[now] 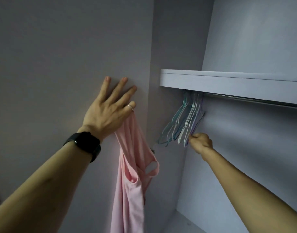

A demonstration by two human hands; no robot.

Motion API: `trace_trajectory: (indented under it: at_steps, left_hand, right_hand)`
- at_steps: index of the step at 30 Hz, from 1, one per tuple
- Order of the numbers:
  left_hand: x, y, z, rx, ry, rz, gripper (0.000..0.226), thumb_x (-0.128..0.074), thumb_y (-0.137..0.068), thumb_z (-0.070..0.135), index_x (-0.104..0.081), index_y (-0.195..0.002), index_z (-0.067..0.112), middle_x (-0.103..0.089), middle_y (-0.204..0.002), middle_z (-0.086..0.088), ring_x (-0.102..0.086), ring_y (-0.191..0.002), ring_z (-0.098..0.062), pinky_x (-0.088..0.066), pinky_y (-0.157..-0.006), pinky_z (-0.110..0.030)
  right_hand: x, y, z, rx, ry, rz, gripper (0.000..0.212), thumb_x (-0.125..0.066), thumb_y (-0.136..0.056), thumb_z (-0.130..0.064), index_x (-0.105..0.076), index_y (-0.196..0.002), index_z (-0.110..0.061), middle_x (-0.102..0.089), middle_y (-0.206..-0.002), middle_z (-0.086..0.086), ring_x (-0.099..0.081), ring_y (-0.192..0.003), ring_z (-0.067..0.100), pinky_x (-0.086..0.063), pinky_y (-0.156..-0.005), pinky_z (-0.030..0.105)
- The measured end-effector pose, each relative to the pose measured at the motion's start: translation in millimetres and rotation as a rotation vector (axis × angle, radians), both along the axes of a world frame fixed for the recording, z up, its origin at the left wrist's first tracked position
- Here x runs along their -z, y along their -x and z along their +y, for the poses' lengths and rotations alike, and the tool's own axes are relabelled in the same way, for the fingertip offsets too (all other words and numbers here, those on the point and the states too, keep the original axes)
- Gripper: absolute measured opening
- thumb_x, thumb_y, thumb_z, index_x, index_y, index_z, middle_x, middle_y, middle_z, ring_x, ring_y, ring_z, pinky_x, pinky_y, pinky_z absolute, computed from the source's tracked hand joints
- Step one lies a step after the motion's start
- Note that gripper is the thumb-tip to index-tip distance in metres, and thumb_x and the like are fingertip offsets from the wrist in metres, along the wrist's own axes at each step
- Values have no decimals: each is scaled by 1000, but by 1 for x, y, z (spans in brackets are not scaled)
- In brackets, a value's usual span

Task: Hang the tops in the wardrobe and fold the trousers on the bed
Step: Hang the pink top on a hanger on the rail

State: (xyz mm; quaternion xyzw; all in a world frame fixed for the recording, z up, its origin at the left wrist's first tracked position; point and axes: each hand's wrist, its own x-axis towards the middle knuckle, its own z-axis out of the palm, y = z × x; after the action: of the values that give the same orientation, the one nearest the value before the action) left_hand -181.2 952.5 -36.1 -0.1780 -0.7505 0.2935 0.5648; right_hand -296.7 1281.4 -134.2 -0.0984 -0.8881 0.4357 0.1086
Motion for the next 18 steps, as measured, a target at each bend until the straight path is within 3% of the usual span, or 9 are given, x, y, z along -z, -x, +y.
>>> trace_trajectory:
  at_steps: [2, 4, 7, 9, 15, 18]
  left_hand:
    - [1, 0, 0, -7, 8, 16, 25, -69, -94, 25, -60, -116, 16, -45, -154, -13, -29, -147, -43, -7, -120, -66]
    - [5, -1, 0, -25, 11, 22, 24, -66, -96, 27, -62, -118, 17, -45, -154, -12, -28, -148, -43, -4, -120, -65]
    - [7, -3, 1, -57, 15, 9, 25, -63, -98, 29, -63, -122, 21, -43, -156, -12, -26, -149, -43, -5, -120, -65]
    - [8, -4, 0, -77, 9, -21, 27, -62, -98, 29, -63, -124, 24, -41, -157, -12, -24, -149, -43, -3, -119, -65]
    - [5, -13, 1, -26, -52, -120, 26, -53, -96, 21, -69, -116, 21, -43, -155, -15, -26, -148, -45, 2, -120, -64]
    - [0, -22, 9, -16, -123, -218, 19, -70, -89, 20, -73, -108, 18, -48, -151, -15, -30, -146, -45, 4, -121, -61]
  right_hand:
    - [2, 0, -1, -12, 34, 14, 36, -61, -97, -27, -66, -62, -19, -73, -95, 17, -69, -92, 37, -58, -84, 45]
    - [2, -3, -2, -11, 50, 5, 33, -58, -98, -30, -68, -71, -14, -73, -102, 20, -68, -95, 39, -58, -88, 49]
    - [-7, -14, -3, 56, 47, -21, 54, -38, -101, -45, -66, -113, 0, -65, -121, 25, -64, -101, 39, -54, -93, 47]
    - [-19, -21, 0, 141, -28, 20, 53, -32, -104, -41, -61, -125, -1, -61, -128, 25, -60, -109, 42, -49, -95, 45]
    - [-62, -49, 16, 237, -194, 140, 45, -29, -105, -36, -60, -123, -8, -62, -122, 24, -58, -109, 43, -44, -88, 43]
    - [-64, -78, 32, 234, -226, 120, 44, -29, -105, -38, -60, -116, -8, -64, -115, 25, -59, -104, 44, -44, -84, 43]
